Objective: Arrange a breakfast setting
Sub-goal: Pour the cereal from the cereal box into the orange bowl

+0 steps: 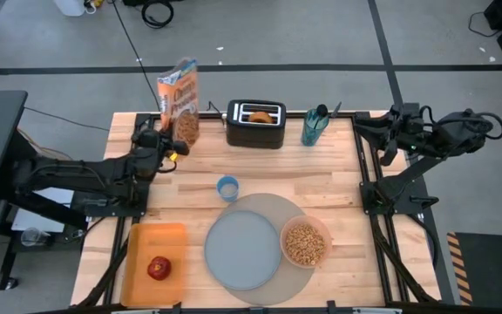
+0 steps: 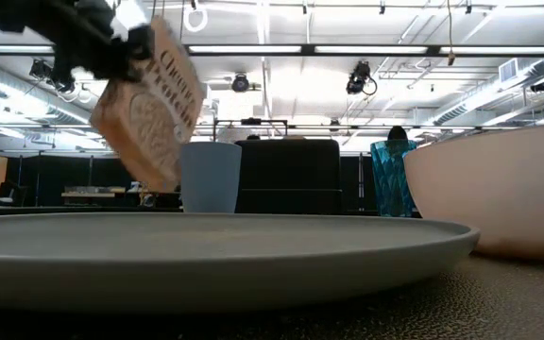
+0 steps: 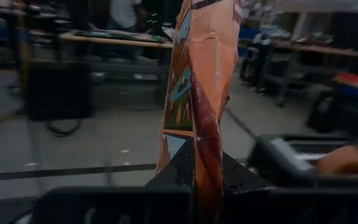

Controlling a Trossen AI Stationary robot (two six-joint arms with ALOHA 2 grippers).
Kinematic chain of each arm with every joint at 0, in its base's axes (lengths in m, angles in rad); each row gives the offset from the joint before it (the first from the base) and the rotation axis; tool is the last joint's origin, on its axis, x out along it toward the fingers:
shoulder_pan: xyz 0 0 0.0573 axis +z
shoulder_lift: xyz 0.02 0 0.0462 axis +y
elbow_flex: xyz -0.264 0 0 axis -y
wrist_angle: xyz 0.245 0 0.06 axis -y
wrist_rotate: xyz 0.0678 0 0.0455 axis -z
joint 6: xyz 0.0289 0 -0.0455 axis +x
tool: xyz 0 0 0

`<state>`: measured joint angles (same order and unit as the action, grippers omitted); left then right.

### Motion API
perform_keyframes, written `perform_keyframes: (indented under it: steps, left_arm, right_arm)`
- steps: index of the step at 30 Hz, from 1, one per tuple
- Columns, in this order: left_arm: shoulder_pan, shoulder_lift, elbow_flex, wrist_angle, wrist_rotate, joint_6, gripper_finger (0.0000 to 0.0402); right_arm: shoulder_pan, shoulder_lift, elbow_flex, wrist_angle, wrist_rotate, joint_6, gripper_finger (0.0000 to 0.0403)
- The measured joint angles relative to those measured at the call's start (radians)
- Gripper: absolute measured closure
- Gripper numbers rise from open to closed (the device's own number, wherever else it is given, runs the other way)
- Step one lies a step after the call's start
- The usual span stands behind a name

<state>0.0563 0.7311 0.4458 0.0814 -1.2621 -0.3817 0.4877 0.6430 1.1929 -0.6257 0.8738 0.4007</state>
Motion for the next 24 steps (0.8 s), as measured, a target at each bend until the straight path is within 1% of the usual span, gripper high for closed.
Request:
perform_keyframes:
  steps: [7,14,17,19,24]
  left_arm:
    - [0.096,0.001,-0.1,0.005,-0.023,-0.002,0.039]
    - [0.195,-0.001,-0.172,0.036,-0.032,-0.079,0.039]
    - [0.233,-0.001,-0.186,0.038,-0.034,-0.083,0.039]
    - [0.256,-0.001,-0.187,0.04,-0.037,-0.074,0.039]
    - [0.308,-0.001,-0.19,0.069,-0.094,0.038,0.039]
  right_arm:
    - [0.0,0.006,-0.008,0.02,0.0,0.002,0.0271]
    - [-0.001,0.008,-0.008,0.027,0.0,0.041,0.0271]
    - [-0.001,0.009,-0.007,0.027,0.0,0.046,0.0271]
    - [-0.001,0.012,-0.007,0.027,0.0,0.05,0.0271]
    - [-0.001,0.012,-0.007,0.027,0.0,0.072,0.0271]
